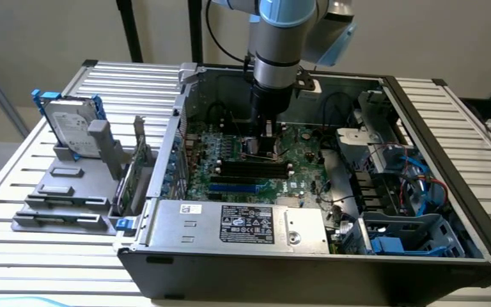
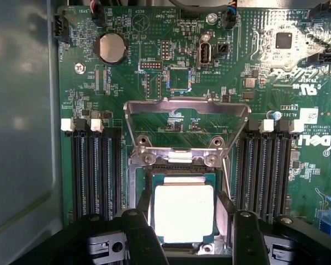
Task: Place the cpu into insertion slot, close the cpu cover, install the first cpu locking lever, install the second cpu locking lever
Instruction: 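Place the cpu into insertion slot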
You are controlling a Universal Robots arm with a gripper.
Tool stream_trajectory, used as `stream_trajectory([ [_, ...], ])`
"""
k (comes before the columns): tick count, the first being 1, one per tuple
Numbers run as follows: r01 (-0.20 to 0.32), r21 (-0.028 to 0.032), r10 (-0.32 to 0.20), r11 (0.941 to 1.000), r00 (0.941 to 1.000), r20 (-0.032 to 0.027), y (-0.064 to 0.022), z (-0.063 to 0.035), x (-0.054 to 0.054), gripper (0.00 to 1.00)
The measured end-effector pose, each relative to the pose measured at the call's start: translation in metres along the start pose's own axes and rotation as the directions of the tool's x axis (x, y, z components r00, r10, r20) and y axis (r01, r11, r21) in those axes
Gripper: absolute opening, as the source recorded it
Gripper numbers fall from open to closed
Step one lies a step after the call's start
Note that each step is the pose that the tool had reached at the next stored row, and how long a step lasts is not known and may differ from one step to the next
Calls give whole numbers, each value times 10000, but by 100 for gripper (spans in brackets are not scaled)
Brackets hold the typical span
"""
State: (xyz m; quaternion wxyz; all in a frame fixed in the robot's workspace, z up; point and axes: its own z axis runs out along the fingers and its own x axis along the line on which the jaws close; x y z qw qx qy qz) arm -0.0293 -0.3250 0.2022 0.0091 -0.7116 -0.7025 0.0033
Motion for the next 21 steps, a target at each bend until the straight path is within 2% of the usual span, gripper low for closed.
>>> stream_trajectory([
  [21, -175, -2, 175, 9998, 9998, 1, 4, 31, 30, 54],
])
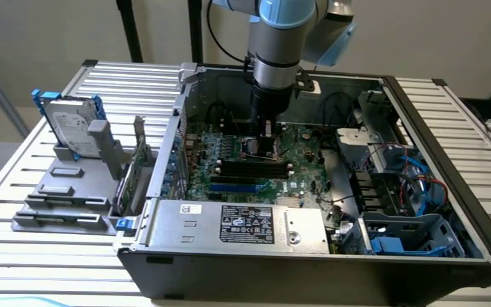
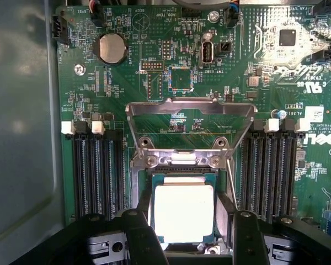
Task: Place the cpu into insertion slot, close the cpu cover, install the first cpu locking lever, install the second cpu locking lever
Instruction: 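Place the cpu into insertion slot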
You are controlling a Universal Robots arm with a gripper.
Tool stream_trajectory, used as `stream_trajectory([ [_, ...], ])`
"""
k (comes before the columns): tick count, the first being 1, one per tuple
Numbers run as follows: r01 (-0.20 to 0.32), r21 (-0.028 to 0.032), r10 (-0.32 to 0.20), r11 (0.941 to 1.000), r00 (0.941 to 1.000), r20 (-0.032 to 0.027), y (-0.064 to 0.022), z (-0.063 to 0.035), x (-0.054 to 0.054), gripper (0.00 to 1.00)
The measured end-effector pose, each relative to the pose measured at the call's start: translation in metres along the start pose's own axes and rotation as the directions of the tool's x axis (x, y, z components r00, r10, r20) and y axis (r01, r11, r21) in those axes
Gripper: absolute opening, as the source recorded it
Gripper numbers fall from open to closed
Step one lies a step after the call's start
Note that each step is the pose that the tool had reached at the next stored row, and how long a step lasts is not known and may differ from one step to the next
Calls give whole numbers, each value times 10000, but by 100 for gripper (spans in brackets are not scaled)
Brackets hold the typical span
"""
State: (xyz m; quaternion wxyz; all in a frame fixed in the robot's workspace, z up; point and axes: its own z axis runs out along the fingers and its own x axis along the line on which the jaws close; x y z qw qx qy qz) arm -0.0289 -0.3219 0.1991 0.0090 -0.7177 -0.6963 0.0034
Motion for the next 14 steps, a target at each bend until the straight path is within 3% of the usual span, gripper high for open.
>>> stream_trajectory([
  [14, -85, -1, 85, 10000, 10000, -1, 0, 15, 9, 54],
])
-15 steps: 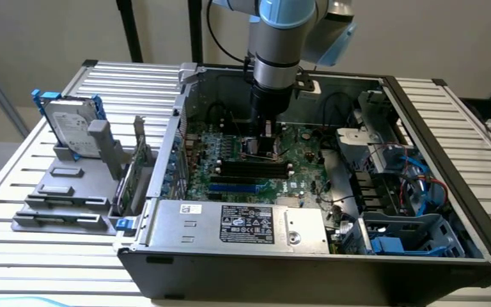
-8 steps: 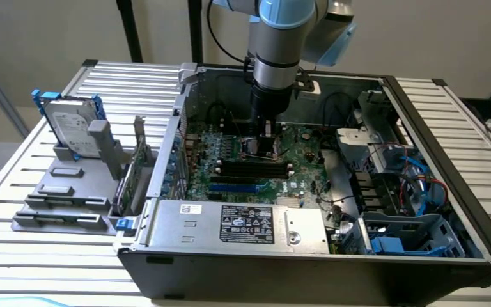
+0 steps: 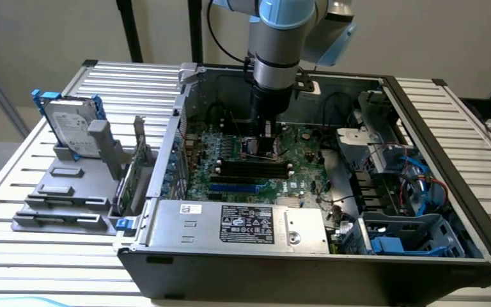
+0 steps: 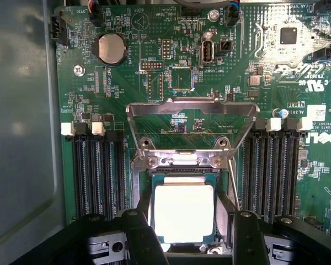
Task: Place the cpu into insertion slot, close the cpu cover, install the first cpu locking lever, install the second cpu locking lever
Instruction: 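Place the cpu into insertion slot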
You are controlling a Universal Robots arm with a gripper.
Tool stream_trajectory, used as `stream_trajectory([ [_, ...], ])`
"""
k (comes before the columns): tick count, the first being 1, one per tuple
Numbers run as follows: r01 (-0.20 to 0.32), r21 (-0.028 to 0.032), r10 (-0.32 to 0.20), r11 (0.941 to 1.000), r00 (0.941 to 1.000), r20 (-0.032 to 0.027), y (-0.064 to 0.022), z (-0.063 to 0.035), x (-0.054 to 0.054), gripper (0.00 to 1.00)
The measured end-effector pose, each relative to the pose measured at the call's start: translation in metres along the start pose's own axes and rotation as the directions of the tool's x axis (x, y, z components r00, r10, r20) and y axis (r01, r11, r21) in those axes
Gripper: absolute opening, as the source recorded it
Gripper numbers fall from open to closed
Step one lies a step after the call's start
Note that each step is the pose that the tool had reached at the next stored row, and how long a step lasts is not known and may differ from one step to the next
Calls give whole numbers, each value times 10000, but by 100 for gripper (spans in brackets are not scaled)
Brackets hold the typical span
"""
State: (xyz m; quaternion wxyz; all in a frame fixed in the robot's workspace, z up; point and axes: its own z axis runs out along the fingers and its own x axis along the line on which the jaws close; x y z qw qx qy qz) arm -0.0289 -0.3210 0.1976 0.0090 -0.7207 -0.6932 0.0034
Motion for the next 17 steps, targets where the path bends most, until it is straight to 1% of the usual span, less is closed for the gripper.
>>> stream_trajectory([
  [8, -11, 0, 11, 10000, 10000, -3, 0, 4, 1, 54],
  [10, -13, -1, 13, 10000, 10000, -3, 0, 4, 1, 56],
  [11, -13, -1, 13, 10000, 10000, -2, 0, 4, 1, 62],
  [17, -13, 1, 13, 10000, 10000, 6, 0, 3, 1, 62],
])
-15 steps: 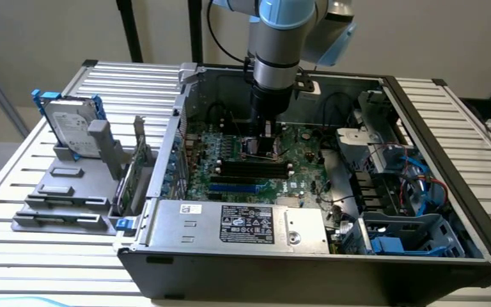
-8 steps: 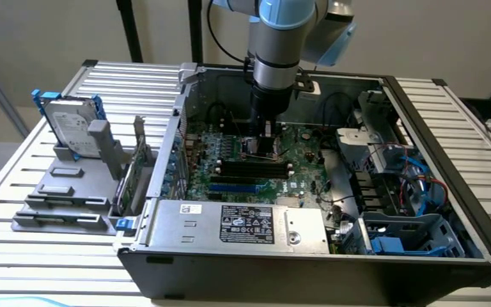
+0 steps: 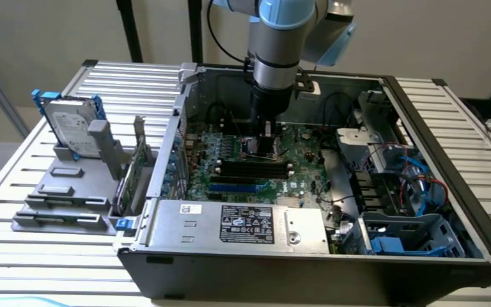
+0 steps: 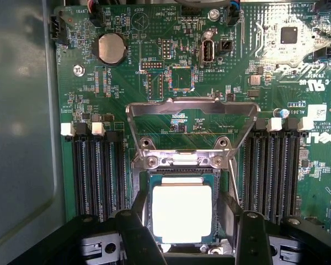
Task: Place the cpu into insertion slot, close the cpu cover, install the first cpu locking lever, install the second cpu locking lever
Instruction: 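Place the cpu into insertion slot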
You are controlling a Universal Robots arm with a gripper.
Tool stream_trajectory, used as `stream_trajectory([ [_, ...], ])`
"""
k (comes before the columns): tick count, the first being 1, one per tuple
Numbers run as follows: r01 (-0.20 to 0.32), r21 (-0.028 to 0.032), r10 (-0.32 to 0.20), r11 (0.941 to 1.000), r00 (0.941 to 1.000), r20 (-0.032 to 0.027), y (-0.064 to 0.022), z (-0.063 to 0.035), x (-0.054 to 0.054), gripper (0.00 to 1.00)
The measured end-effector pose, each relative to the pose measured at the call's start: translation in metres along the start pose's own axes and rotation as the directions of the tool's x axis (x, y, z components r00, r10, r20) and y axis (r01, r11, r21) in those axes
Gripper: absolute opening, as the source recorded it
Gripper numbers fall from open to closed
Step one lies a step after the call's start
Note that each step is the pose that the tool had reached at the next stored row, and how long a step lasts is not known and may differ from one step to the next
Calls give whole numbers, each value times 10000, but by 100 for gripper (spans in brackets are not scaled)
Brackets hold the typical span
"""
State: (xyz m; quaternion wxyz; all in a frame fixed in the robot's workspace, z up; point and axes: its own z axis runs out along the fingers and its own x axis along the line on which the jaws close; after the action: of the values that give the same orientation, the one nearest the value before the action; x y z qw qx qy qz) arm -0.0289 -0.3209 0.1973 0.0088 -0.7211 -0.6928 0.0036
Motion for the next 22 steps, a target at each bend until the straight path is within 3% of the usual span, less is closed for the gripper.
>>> stream_trajectory([
  [5, -2, -2, 2, 10000, 10000, 36, 3, 0, 1, 62],
  [14, 48, -2, -48, 10000, 10000, 46, 17, 0, 1, 62],
  [22, 456, 1, -456, 9990, 9989, 53, 17, 0, 1, 62],
])
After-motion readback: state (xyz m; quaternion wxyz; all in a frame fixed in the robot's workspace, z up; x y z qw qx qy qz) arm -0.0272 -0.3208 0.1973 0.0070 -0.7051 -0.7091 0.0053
